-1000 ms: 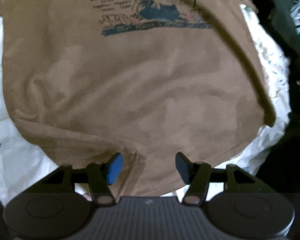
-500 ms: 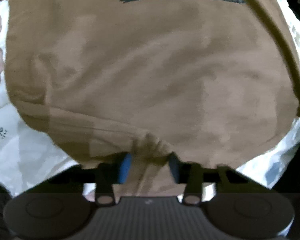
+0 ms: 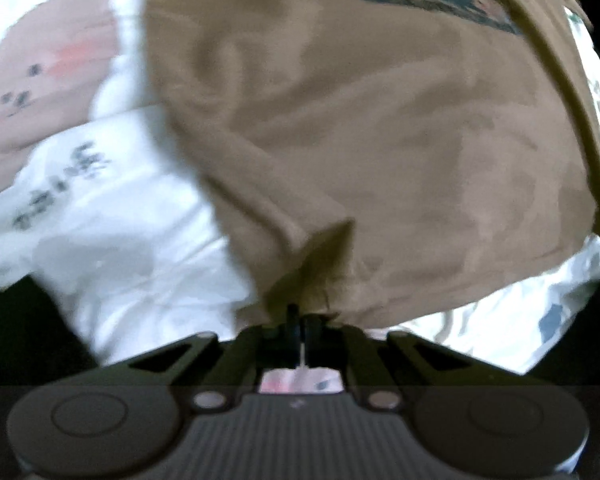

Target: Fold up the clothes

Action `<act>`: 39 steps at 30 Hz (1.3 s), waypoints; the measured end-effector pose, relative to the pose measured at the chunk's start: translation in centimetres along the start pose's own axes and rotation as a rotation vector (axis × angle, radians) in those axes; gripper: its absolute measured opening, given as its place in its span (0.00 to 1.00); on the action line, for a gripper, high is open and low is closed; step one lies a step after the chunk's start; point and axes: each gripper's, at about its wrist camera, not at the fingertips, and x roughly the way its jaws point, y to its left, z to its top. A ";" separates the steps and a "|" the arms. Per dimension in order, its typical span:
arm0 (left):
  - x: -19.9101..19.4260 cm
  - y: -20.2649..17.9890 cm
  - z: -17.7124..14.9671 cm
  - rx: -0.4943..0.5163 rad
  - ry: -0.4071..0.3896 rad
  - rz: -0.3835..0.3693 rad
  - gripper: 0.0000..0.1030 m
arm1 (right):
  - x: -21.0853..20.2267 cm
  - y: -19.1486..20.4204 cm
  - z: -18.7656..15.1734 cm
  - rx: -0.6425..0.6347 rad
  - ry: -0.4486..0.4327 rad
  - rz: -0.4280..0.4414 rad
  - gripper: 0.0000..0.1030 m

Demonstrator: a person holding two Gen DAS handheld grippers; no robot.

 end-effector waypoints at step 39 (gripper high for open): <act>1.2 4.3 -1.2 -0.154 -0.016 0.055 0.57 | 3.4 -0.2 2.4 -0.098 0.176 -0.175 0.41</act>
